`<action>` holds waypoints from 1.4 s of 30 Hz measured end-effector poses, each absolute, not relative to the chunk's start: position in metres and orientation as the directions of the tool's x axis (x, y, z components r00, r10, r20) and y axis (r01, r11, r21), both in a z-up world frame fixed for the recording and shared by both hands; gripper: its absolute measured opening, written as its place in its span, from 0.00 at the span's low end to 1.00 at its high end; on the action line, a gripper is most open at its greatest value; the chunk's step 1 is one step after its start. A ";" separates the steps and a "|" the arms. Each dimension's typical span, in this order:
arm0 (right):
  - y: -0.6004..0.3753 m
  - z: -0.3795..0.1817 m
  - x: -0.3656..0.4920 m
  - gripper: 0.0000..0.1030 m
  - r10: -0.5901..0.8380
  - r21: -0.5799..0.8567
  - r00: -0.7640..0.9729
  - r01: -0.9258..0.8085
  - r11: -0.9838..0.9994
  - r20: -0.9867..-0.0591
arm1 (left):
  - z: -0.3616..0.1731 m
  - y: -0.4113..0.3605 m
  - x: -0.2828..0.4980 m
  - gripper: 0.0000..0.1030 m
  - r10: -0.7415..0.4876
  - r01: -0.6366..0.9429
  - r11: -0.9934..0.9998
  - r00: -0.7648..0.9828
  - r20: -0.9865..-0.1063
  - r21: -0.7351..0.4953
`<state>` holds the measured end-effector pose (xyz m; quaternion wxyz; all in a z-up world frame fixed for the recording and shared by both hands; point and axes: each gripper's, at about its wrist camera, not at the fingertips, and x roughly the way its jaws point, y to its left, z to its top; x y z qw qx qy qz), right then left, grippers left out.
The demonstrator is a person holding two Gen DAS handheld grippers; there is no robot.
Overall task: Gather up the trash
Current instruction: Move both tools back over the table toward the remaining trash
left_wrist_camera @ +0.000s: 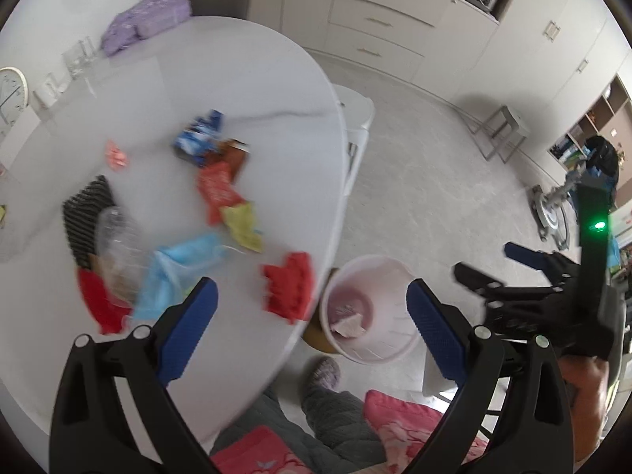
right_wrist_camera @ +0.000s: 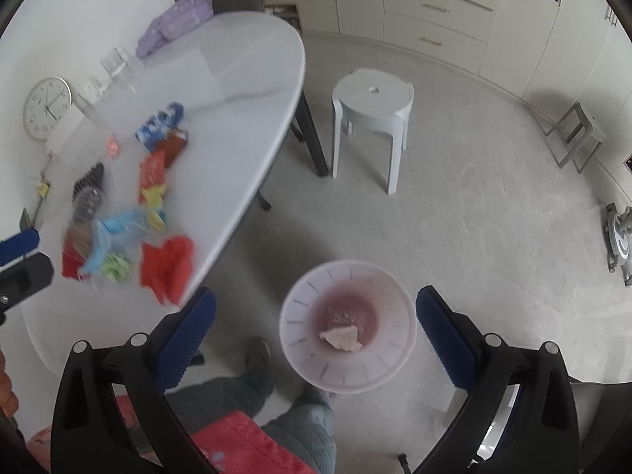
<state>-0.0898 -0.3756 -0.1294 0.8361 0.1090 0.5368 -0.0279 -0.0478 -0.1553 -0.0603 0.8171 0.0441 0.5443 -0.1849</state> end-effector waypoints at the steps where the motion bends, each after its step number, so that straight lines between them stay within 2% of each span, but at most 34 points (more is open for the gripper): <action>1: -0.370 -0.124 -0.086 0.98 0.073 0.158 0.437 0.160 0.974 -0.897 | -0.058 -0.143 -0.043 0.89 -0.253 0.340 0.931 0.343 -0.905 -0.131; 6: -0.336 -0.103 -0.060 0.98 0.114 0.195 0.485 0.121 0.973 -0.867 | -0.057 -0.080 -0.024 0.89 -0.211 0.262 0.958 0.379 -0.901 -0.115; 14: -0.270 -0.103 -0.013 0.98 0.157 0.206 0.475 0.052 0.977 -0.866 | -0.072 0.029 0.012 0.89 -0.131 0.082 0.991 0.402 -0.906 -0.107; 20: -0.231 -0.105 0.030 0.98 0.168 0.187 0.464 -0.006 0.982 -0.870 | -0.085 0.070 0.050 0.89 -0.123 0.024 0.992 0.403 -0.907 -0.124; 30: -0.205 -0.115 0.093 0.98 0.141 0.127 0.456 -0.060 0.990 -0.879 | -0.119 0.076 0.131 0.89 -0.129 0.085 0.991 0.387 -0.913 -0.103; 37: -0.234 -0.136 0.028 0.98 0.093 0.077 0.382 -0.056 0.995 -0.920 | -0.119 0.067 0.103 0.89 -0.211 0.156 0.974 0.357 -0.910 -0.165; 41: -0.236 -0.161 -0.004 0.97 0.115 0.107 0.332 -0.042 0.993 -0.936 | -0.111 0.053 0.068 0.89 -0.237 0.207 0.964 0.372 -0.897 -0.169; 42: -0.235 -0.168 -0.009 0.93 0.125 0.119 0.324 -0.040 0.992 -0.938 | -0.108 0.048 0.059 0.89 -0.240 0.220 0.962 0.376 -0.895 -0.165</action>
